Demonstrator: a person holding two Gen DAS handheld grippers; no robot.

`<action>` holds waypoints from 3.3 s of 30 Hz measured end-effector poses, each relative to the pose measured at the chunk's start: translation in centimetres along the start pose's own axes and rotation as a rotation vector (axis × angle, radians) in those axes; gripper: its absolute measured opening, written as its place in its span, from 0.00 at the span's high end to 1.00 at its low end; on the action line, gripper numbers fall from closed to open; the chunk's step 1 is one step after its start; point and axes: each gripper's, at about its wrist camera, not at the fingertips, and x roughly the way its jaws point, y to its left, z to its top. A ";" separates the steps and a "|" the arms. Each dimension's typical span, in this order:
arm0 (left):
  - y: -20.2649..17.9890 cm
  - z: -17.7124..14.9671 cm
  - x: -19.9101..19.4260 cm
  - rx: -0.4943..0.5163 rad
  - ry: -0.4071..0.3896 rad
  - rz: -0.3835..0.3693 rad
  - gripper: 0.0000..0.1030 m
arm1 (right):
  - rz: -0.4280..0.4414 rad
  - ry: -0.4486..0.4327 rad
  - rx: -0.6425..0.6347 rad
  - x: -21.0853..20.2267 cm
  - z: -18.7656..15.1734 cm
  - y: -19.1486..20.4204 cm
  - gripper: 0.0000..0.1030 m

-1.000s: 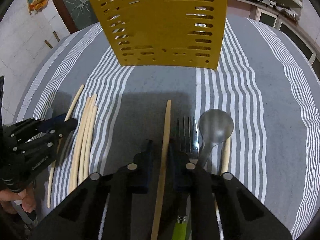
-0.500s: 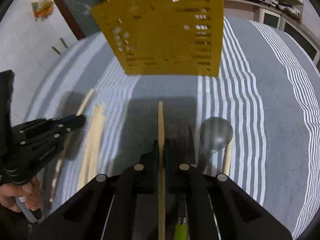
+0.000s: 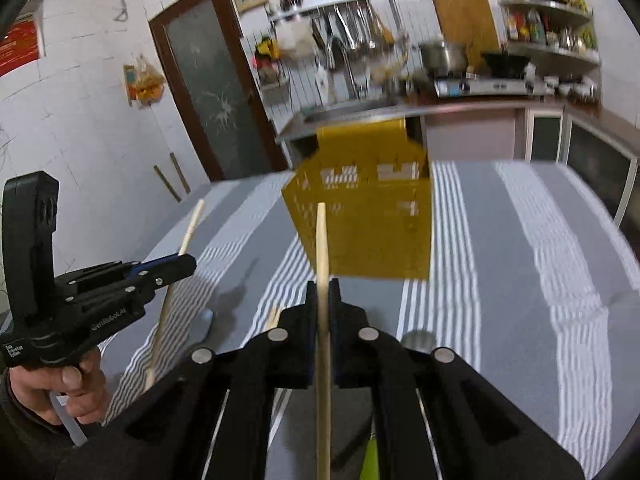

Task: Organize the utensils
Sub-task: 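Lift the chopsticks with both tools and carry them over the yellow basket, then lower the chopsticks into the yellow basket and open both tools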

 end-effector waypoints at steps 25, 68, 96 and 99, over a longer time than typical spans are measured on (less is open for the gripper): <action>-1.5 2.3 -2.4 0.040 -0.083 -0.020 0.96 | -0.017 -0.113 -0.021 -2.4 2.6 -1.2 0.95; -2.3 20.0 5.6 0.062 -0.167 -0.042 0.96 | -0.113 -0.393 -0.084 6.2 20.2 -4.5 0.95; 4.2 12.8 2.7 -0.009 -0.108 0.066 0.61 | -0.271 -0.351 -0.075 0.5 14.4 -7.6 0.45; 6.2 9.1 1.0 -0.047 -0.098 0.098 0.61 | -0.307 -0.317 -0.061 -1.7 11.2 -8.2 0.45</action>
